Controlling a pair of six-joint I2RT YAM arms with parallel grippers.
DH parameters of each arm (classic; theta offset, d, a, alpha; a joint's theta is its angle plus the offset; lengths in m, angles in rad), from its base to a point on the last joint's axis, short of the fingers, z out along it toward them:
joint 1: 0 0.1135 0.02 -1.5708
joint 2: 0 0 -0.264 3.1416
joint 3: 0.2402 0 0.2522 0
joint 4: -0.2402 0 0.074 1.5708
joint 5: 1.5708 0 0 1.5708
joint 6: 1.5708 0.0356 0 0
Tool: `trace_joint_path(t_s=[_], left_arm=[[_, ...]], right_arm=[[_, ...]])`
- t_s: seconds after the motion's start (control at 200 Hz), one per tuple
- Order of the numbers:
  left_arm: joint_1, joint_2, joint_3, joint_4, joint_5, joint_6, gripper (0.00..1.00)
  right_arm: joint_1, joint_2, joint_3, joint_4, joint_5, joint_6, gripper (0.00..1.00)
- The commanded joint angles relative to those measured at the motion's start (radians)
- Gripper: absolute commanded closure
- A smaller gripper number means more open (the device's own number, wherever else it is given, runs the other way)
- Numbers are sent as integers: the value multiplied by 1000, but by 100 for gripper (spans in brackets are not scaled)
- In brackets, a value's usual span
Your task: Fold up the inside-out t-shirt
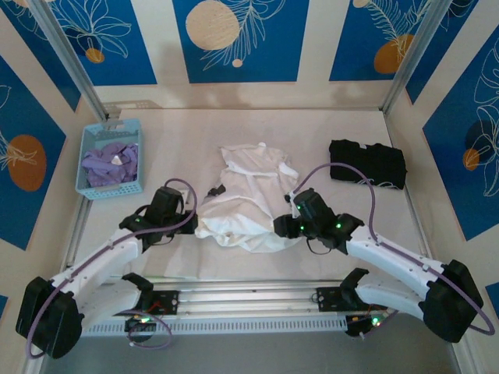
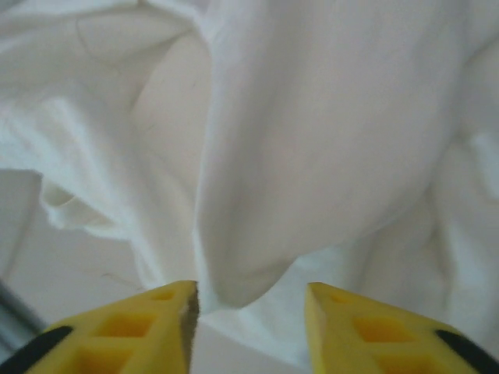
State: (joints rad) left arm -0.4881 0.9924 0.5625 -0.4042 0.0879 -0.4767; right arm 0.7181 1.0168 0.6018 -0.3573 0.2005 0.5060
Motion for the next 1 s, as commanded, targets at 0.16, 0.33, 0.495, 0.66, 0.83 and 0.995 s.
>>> trace_joint_path(t_s=[0.16,0.33,0.495,0.66,0.83,0.995], left_arm=[[3,16,15,-7,62,-7,100],[3,12,20,-9,62,-7,100],[3,6,18,-31,28,-10,100],[0,18,-1,-32,-26,-6,100],[-60,24,-57,142,27,-30,83],[-77,-33,12,185,-55,56,54]], right_arm=[[7,327,252,99,83,-288,48],[2,542,366,75,50,-318,46],[-9,598,419,39,68,-294,72],[-85,435,394,79,-121,-254,100],[-213,281,297,271,-500,-104,100],[-272,244,264,356,-659,-34,100]])
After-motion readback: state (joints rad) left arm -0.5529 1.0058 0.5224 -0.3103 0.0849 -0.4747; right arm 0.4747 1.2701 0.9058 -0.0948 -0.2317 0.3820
